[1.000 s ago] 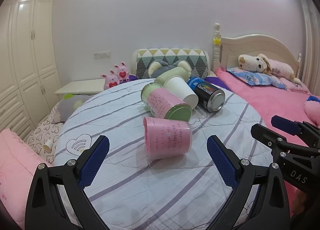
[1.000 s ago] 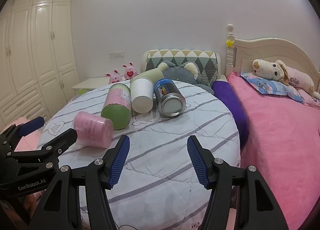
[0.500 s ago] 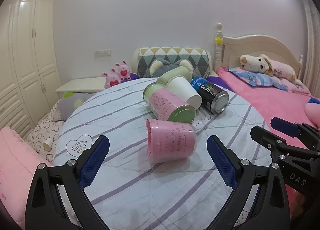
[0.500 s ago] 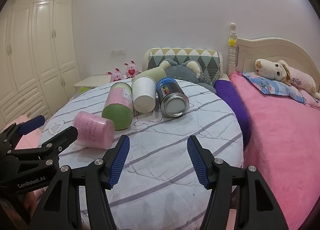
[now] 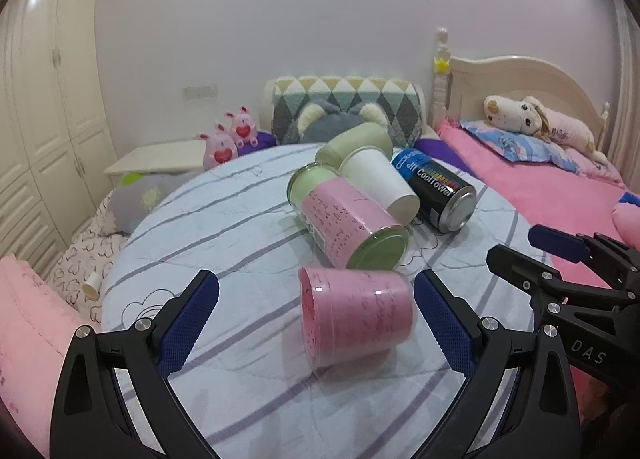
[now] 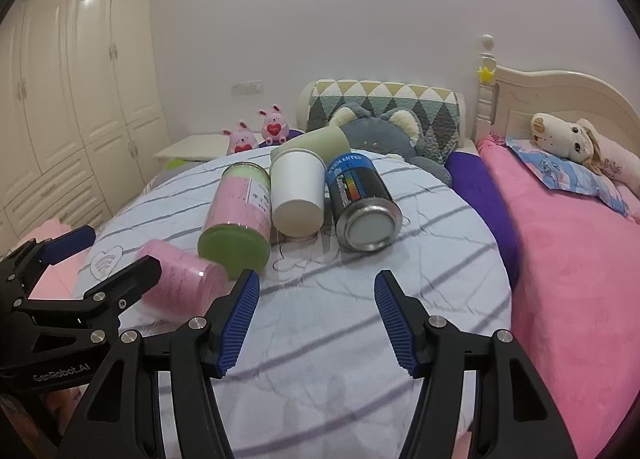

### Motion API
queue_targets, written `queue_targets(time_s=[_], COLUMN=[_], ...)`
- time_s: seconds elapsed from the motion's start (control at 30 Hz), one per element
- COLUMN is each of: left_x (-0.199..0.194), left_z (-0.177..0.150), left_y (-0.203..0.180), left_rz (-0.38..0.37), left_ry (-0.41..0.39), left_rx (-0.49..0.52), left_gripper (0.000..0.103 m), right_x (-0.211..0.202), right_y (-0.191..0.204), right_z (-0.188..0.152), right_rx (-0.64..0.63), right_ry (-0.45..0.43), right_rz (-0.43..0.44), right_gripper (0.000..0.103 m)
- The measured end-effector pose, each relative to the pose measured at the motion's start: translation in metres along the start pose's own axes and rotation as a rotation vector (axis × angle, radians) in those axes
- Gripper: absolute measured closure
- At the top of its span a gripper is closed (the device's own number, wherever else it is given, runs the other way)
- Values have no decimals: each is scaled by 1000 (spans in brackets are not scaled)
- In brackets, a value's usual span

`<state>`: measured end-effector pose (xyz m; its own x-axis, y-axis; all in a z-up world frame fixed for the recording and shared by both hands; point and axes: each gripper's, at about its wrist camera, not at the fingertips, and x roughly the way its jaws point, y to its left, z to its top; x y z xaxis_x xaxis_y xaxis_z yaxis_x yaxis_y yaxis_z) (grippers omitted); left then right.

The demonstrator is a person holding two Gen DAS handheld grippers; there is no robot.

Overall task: Flip cup upright
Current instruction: 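Move the left gripper toward the pale green cup lying on its side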

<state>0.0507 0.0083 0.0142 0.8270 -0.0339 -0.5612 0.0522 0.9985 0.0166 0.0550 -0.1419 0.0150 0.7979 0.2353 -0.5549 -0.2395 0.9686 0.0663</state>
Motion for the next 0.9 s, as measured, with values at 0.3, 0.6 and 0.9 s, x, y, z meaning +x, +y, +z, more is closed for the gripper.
queue_targets(time_s=[0.3, 0.6, 0.9], left_x=[35, 87, 145], left_z=[33, 90, 149], left_y=[13, 8, -10], left_rz=[-63, -13, -62], left_ry=[132, 261, 412], left_rx=[-11, 134, 261], left_gripper=[4, 4, 4], right_x=[42, 80, 101], right_y=[-9, -30, -63], right_z=[36, 71, 103], right_rx=[-6, 71, 267], right_ry=[77, 182, 284], right_rz=[61, 48, -53], right_gripper=[41, 41, 41])
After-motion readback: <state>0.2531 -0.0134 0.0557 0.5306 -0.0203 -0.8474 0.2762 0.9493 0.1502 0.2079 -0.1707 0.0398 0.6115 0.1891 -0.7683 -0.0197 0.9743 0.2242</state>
